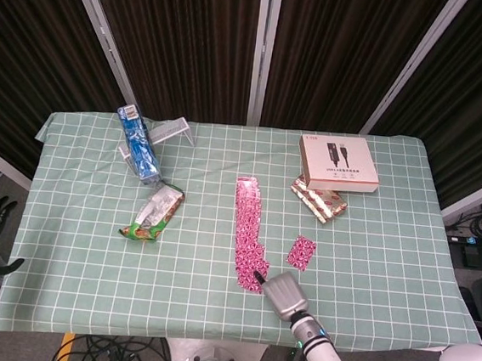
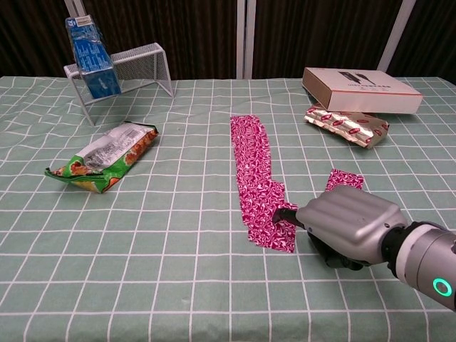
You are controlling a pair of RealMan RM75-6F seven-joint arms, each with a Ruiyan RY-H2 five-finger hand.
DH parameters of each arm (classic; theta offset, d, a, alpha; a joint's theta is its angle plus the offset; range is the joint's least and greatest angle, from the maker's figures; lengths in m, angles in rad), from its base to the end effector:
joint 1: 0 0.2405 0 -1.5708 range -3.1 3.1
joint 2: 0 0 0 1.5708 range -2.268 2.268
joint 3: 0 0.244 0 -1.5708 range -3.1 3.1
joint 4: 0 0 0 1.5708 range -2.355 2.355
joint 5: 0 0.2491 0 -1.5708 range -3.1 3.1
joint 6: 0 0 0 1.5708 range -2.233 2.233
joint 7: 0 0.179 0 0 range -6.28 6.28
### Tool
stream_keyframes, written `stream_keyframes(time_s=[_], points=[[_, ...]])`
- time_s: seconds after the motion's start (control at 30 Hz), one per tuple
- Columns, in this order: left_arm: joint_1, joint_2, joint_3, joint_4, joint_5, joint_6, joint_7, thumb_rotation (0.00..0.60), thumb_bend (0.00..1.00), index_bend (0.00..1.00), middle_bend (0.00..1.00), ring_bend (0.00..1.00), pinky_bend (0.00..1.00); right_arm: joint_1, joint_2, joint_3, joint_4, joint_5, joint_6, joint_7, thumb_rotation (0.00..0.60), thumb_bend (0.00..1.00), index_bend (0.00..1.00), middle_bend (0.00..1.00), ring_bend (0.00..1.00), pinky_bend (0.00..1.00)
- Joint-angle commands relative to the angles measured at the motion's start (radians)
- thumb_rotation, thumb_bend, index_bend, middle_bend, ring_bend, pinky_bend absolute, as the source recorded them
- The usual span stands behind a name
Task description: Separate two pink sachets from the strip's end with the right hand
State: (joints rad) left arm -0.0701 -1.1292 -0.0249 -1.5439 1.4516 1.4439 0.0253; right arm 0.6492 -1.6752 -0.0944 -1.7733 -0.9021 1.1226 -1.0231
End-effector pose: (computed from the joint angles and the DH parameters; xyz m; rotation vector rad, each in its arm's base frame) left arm -0.3465 0.2078 0.1159 -1.3890 -0.9158 -0.7688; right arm -0.1330 -0.2189 -0.1369 2.1847 -0.7702 0.4620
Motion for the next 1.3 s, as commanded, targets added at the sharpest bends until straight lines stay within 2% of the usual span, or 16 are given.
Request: stream_keyframes(time_s=[0.03, 0.67, 1.03, 1.3], points=[[-0.001, 0.001, 0.0, -0.003, 0.001, 0.0, 0.003, 0.6, 0.15, 0.02, 0.0, 0.0, 0.07, -0.006, 0.012, -0.008, -0.002, 0.002, 0.004, 0.007, 0.6, 1.0, 0.14, 0.88, 0.8, 0.72], [-0.007, -0.005, 0.005, -0.027, 0.01, -0.006, 0.039, 0.6, 0.15, 0.02, 0.0, 0.0, 0.07, -0.093, 0.146, -0.099, -0.021, -0.075, 0.032, 0.143, 0.6, 1.0, 0.14, 0.88, 0.8, 0.72], [-0.008, -0.006, 0.007, -0.037, 0.017, -0.003, 0.049, 0.6, 0.15, 0.02, 0.0, 0.0, 0.07, -0.174, 0.239, -0.157, -0.038, -0.187, 0.079, 0.237, 0.6, 1.0, 0.14, 0.88, 0.8, 0.72], [-0.01, -0.003, 0.007, -0.053, 0.023, 0.002, 0.061, 0.6, 0.15, 0.02, 0.0, 0.0, 0.07, -0.209, 0.28, -0.16, -0.042, -0.227, 0.082, 0.273, 0.6, 1.0, 0.14, 0.88, 0.8, 0.72]])
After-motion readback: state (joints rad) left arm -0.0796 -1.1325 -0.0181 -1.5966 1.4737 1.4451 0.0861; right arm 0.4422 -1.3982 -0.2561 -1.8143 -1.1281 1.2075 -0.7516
